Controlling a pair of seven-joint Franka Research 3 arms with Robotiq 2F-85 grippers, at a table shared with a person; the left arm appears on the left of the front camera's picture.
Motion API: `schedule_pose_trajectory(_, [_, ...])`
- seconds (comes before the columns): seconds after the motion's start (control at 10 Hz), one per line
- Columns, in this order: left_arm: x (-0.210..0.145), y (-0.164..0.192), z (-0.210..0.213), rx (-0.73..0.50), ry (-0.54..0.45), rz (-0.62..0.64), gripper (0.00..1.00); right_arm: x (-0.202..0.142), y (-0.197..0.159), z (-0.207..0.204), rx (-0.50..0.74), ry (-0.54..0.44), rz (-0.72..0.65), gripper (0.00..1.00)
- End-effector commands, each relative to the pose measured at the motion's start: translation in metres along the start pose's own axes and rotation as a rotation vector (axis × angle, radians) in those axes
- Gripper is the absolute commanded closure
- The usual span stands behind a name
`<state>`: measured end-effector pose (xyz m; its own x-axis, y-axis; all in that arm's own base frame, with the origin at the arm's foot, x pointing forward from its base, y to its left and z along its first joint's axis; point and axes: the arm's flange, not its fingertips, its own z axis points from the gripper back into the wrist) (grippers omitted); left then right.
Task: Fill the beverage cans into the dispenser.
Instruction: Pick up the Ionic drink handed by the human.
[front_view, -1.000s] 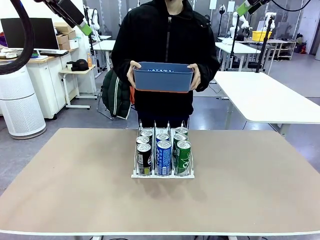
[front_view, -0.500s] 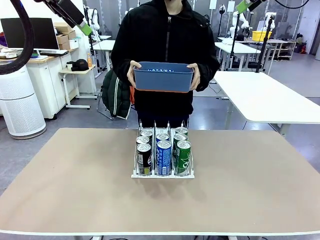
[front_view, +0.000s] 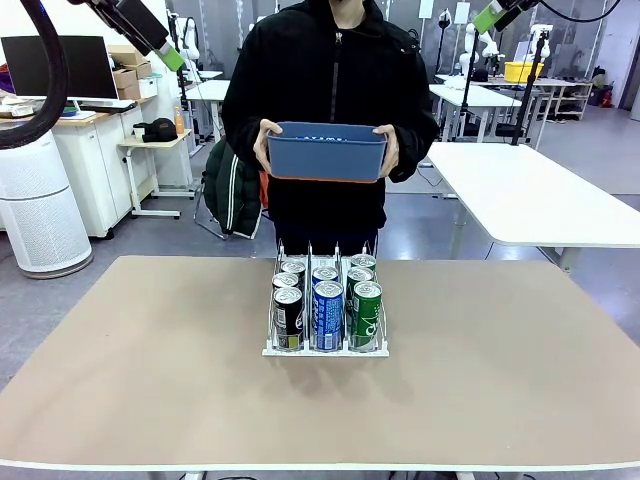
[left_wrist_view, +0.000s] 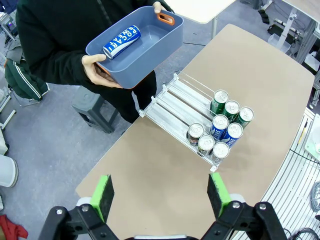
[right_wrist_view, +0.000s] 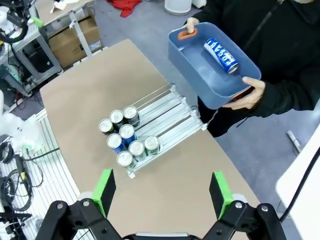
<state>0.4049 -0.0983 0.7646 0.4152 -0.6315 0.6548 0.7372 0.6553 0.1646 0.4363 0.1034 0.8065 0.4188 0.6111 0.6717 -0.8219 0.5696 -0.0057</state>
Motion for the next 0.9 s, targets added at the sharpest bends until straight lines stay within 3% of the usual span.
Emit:
schedule_pose_trajectory(0.0, [-0.0014, -0.0001, 0.0011, -0.002, 0.004, 0.002, 0.0, -0.0014, 0.0103, 0.0058, 0.023, 0.025, 0.001, 0.0])
schedule_pose_trajectory(0.8, [-0.0014, -0.0001, 0.0011, -0.002, 0.004, 0.002, 0.0, -0.0019, 0.0148, 0.0076, 0.031, 0.023, 0.016, 0.0])
